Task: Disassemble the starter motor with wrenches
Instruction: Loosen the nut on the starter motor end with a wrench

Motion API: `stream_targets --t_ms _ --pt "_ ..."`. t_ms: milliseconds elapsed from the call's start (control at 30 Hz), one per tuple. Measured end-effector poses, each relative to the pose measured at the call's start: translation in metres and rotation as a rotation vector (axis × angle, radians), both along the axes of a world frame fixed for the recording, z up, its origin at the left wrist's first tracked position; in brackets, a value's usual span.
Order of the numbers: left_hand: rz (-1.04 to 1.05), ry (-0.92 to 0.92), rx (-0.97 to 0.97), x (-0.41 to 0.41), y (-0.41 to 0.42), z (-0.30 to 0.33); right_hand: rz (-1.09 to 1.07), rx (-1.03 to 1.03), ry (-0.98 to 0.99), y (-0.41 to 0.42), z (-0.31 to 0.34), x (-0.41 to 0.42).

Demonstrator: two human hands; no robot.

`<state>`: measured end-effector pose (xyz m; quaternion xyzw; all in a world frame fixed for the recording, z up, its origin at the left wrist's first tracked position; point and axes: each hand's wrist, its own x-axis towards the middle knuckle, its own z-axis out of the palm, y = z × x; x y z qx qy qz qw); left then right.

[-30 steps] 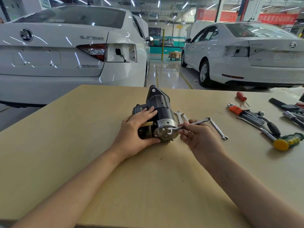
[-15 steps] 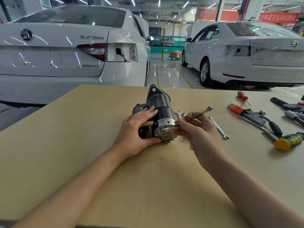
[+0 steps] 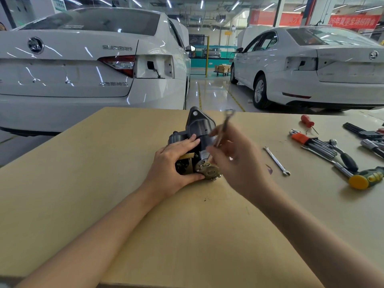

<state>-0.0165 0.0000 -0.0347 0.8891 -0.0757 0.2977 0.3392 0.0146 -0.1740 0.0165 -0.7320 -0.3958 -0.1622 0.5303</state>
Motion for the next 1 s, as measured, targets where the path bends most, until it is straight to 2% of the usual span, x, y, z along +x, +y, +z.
stream_targets --t_ms 100,167,267,333,367,467,567,633,700,800,1000 --pt "-0.011 0.003 0.009 0.002 0.003 -0.002 0.001 -0.326 -0.363 0.017 -0.001 -0.009" --pt "0.018 0.047 0.116 0.002 0.005 -0.003 0.025 -0.506 -0.534 0.026 -0.007 -0.014" --pt "0.062 0.047 0.265 0.003 0.009 -0.006 0.034 -0.589 -0.672 0.026 -0.011 -0.013" --pt "0.052 0.062 0.285 0.003 0.010 -0.007 0.075 -0.601 -0.746 0.022 -0.008 -0.012" --pt "0.039 0.059 0.253 0.003 0.010 -0.006 0.107 -0.542 -0.734 0.020 -0.005 -0.014" --pt "0.006 -0.020 0.125 0.002 0.009 -0.003 0.126 -0.079 -0.416 0.009 -0.008 -0.016" --pt "0.004 -0.010 0.138 0.002 0.010 -0.003 0.051 0.378 0.235 -0.005 -0.017 -0.009" --pt "0.010 -0.016 0.125 0.002 0.010 -0.003 0.057 0.548 0.700 -0.017 -0.023 -0.003" --pt "0.020 -0.015 0.119 0.001 0.010 -0.004 0.127 0.668 1.042 -0.023 -0.028 0.002" --pt "0.025 -0.011 0.122 0.002 0.008 -0.003 0.181 0.763 1.201 -0.019 -0.030 0.003" --pt "0.029 -0.005 0.119 0.000 0.006 -0.002 0.183 0.796 1.212 -0.013 -0.027 0.001"
